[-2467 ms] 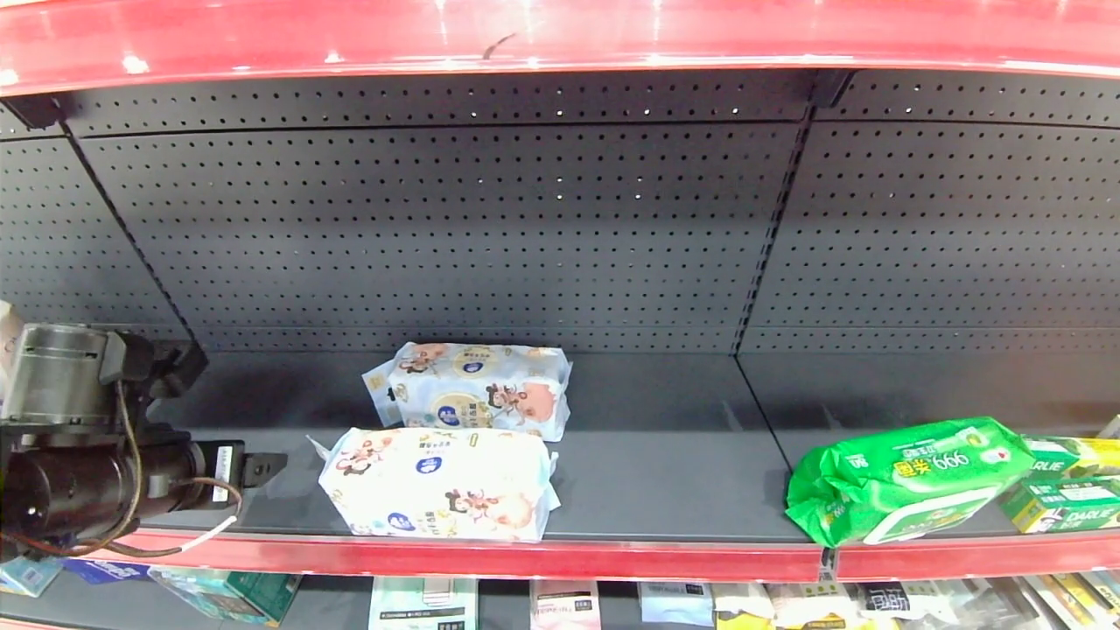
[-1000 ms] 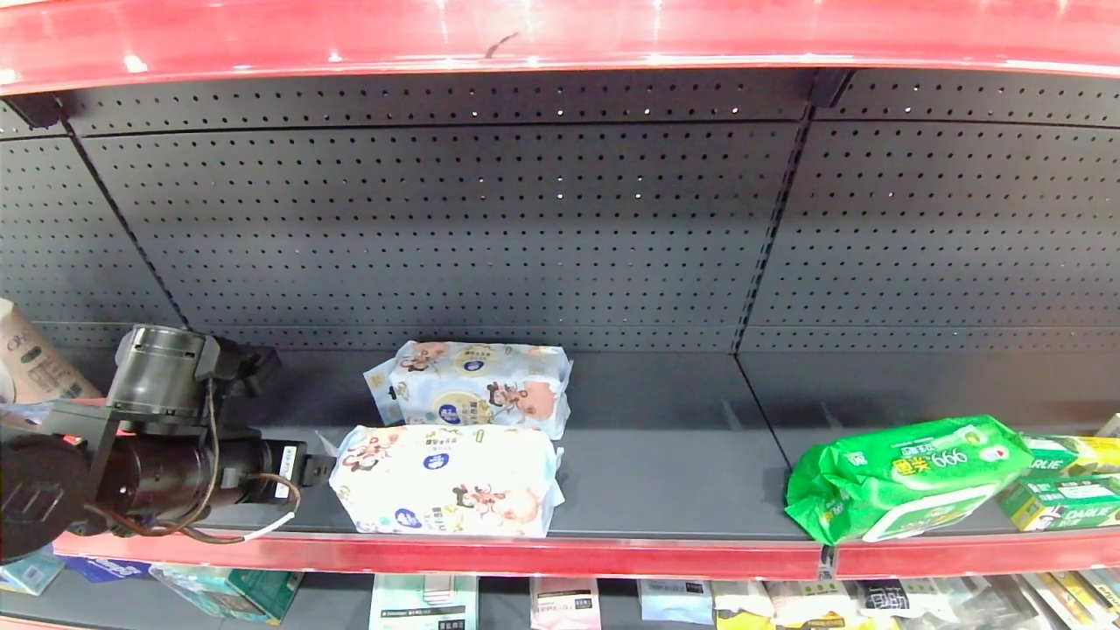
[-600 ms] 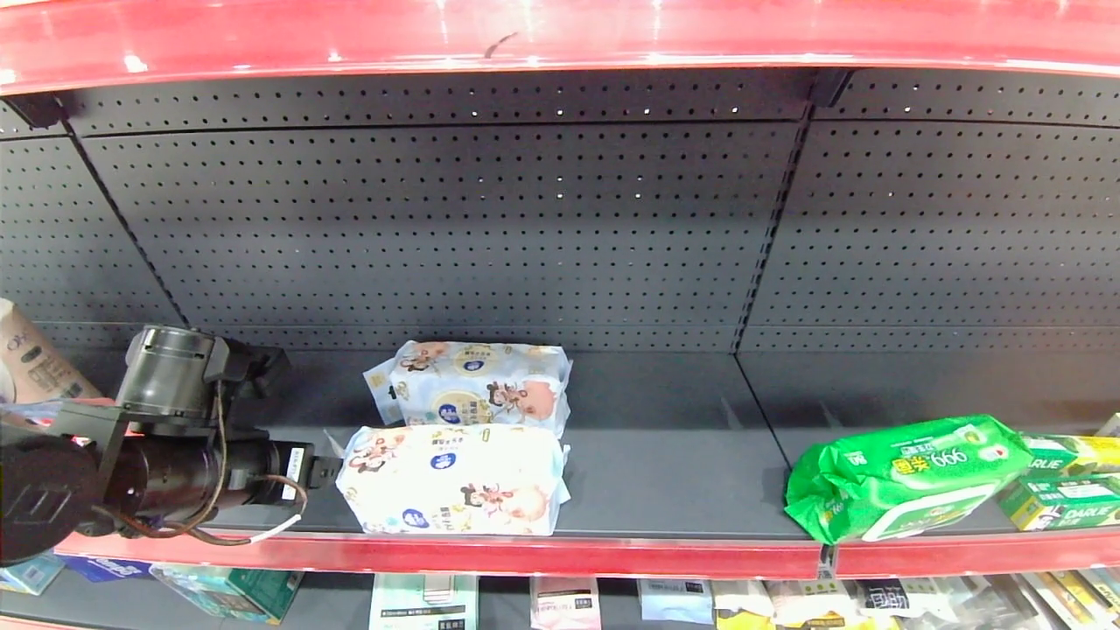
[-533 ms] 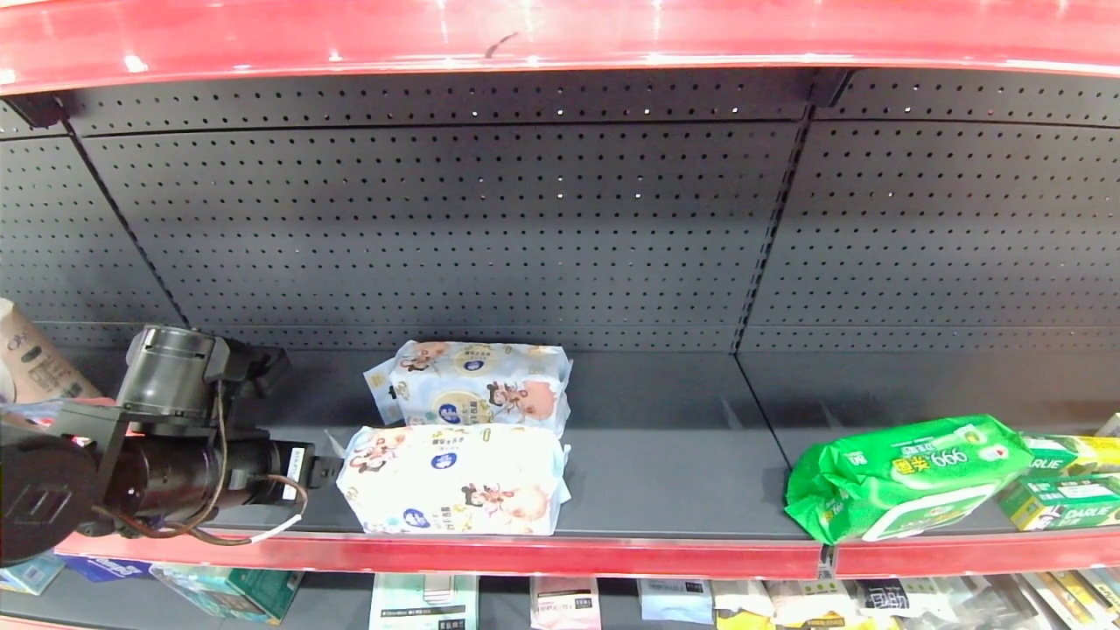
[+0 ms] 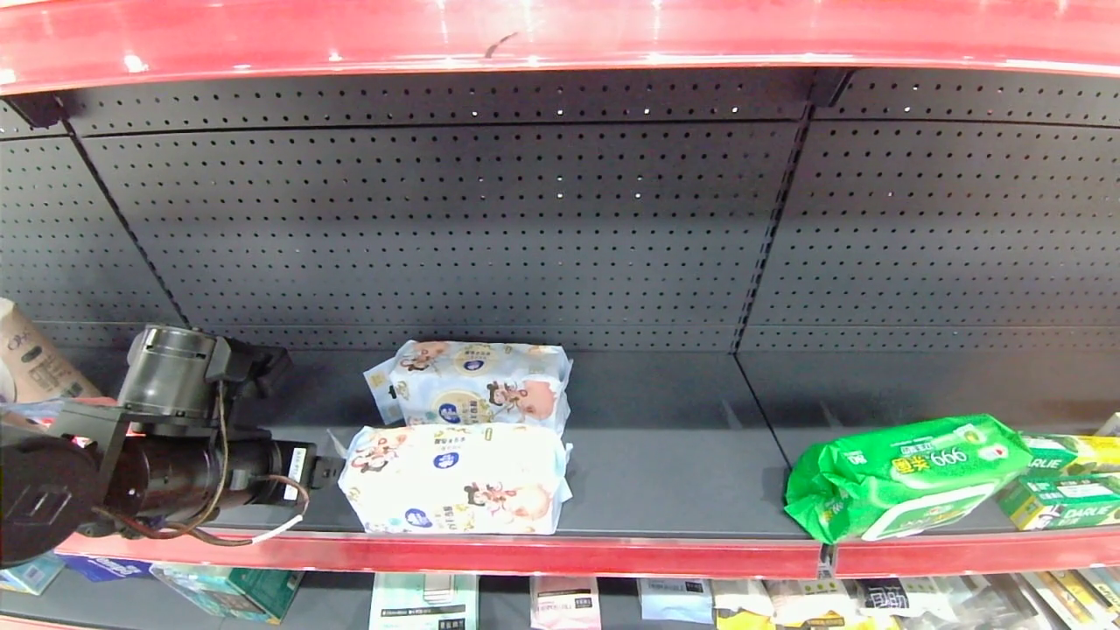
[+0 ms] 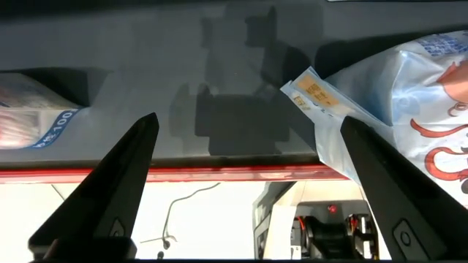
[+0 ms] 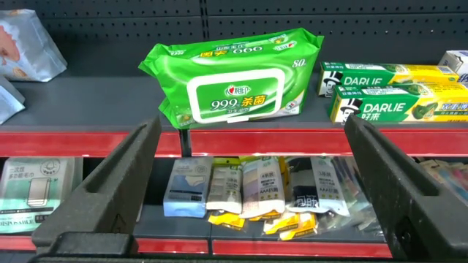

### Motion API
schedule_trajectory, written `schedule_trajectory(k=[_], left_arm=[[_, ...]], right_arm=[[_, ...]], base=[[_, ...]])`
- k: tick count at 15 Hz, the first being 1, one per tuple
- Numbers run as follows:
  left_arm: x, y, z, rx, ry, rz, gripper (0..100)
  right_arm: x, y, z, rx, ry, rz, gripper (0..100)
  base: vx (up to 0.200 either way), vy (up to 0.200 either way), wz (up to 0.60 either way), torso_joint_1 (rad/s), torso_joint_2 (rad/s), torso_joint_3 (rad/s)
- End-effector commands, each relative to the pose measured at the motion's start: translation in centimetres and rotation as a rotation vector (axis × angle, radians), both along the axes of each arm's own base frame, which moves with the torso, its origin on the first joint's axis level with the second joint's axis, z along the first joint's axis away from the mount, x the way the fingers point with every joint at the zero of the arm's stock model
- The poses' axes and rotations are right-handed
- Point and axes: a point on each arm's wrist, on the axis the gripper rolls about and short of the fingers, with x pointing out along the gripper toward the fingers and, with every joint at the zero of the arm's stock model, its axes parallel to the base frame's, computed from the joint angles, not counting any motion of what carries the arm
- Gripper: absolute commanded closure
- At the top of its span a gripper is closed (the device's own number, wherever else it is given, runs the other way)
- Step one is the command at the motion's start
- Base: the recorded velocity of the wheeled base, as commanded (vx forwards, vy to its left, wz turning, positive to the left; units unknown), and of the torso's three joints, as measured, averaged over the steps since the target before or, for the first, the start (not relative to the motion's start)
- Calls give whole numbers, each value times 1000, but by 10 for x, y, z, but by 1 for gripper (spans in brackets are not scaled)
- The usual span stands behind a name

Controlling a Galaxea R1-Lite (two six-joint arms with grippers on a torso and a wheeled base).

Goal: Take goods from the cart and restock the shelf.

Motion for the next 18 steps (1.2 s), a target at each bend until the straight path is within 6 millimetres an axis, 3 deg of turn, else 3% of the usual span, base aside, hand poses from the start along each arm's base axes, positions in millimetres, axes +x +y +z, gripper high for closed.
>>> schedule_trajectory(k=[1, 5, 8, 9, 11, 13, 15, 16, 18], left_arm=[[0, 0, 1, 0, -4, 0, 0], [-1, 0, 2, -1, -8, 0, 0], [-14, 3, 18, -7, -74, -5, 0], [-37, 8, 34, -7, -139, -17, 0], [-73, 14, 48, -15, -234, -33, 0], [-139, 27, 64, -32, -451, -28, 0], [-182, 34, 76, -46, -570, -29, 0], [-196, 36, 78, -46, -595, -35, 0], [-239, 43, 65, -23, -648, -88, 0]], right_arm=[[0, 0, 0, 0, 1, -1, 0], [0, 0, 0, 0, 1, 1, 0], [0, 0, 0, 0, 1, 1, 0], [0, 0, 0, 0, 1, 1, 0], [0, 0, 0, 0, 1, -1, 0], [0, 0, 0, 0, 1, -1, 0], [0, 0, 0, 0, 1, 1, 0], [0, 0, 0, 0, 2, -1, 0], [0, 0, 0, 0, 1, 1, 0]], base=[[0, 0, 0, 0, 0, 0], [0, 0, 0, 0, 0, 0], [0, 0, 0, 0, 0, 0], [0, 0, 0, 0, 0, 0], [0, 0, 0, 0, 0, 0], [0, 0, 0, 0, 0, 0], [0, 0, 0, 0, 0, 0], [0, 0, 0, 0, 0, 0], [0, 0, 0, 0, 0, 0]])
